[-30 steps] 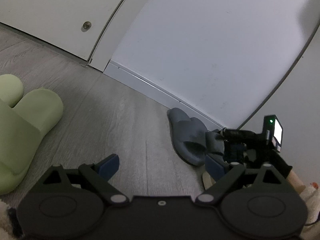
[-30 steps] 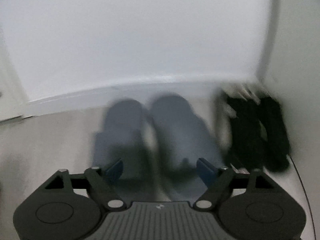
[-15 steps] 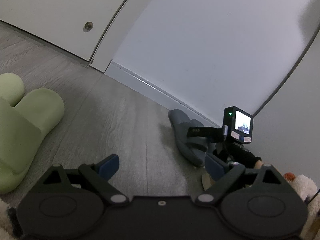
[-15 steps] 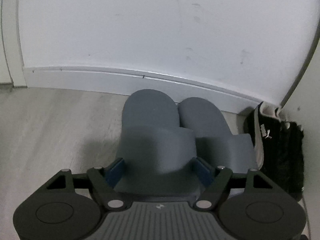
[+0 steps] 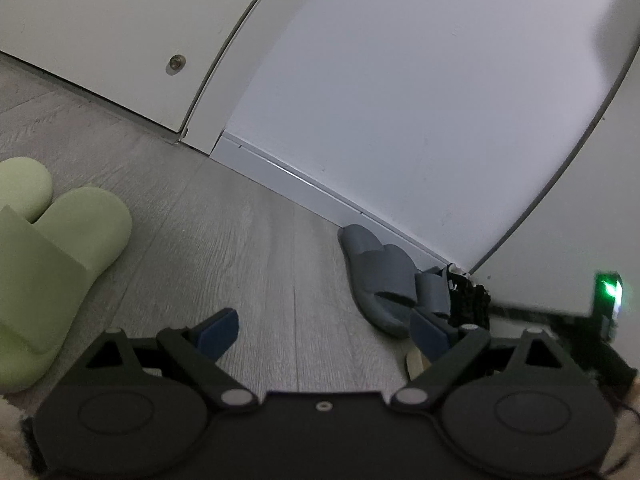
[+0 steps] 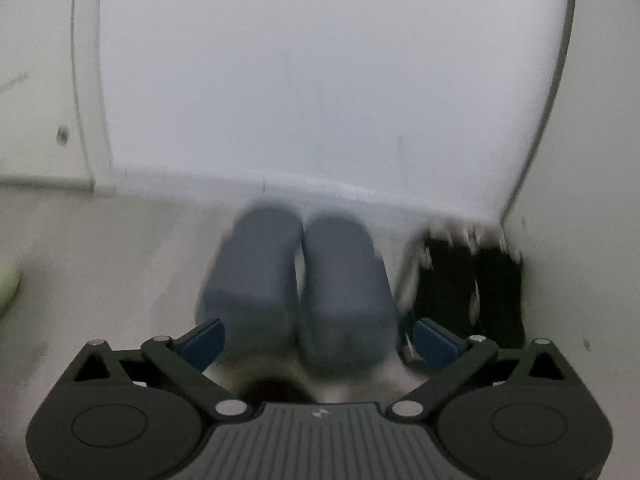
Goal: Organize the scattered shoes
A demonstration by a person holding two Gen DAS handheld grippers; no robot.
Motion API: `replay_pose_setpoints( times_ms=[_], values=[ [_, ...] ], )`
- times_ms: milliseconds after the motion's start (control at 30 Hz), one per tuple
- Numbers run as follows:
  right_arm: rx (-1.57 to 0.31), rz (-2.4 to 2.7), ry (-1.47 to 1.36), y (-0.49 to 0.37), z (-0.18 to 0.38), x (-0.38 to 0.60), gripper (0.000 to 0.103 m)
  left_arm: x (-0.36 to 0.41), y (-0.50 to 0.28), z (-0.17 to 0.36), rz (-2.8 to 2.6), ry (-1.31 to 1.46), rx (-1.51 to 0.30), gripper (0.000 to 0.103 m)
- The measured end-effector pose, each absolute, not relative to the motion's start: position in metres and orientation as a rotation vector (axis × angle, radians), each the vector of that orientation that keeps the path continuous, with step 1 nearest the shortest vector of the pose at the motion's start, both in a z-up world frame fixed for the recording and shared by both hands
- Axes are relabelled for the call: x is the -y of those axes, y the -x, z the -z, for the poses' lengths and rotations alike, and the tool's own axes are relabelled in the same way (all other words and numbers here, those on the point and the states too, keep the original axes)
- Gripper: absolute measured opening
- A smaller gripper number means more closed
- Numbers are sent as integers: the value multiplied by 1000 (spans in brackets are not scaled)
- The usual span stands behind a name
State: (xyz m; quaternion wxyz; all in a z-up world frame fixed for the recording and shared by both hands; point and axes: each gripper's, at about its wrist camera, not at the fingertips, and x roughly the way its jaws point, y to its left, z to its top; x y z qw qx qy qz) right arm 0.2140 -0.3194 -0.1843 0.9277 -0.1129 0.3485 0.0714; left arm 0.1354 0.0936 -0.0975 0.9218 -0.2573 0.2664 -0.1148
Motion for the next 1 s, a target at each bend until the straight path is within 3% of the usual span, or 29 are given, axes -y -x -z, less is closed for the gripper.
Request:
replay_pose_setpoints(
  times_ms=[100,300,533,700,800,867,1000],
  values=[
    [-756,-160,229,-207,189,329,91,-93,-136,97,232,524,-546,93],
    [-849,-135,108,-234,202,332,91,-95,-137,96,223,529,-556,93],
    [-1084,-109,-40,-282,227,332,92,-98,-137,96,233,537,-554,93],
    [-1134,-46,-17,-299,254,323,89,-97,-138,95,243,531,-555,93],
    [-1011,-14,-48,-276,249,327,82,-97,-139,95,242,532,-557,93],
    [-929,6,-68,-261,245,330,57,-98,-139,96,238,535,-559,93],
    [-764,46,-107,-229,239,337,53,-97,-139,95,232,531,-557,93]
  ],
)
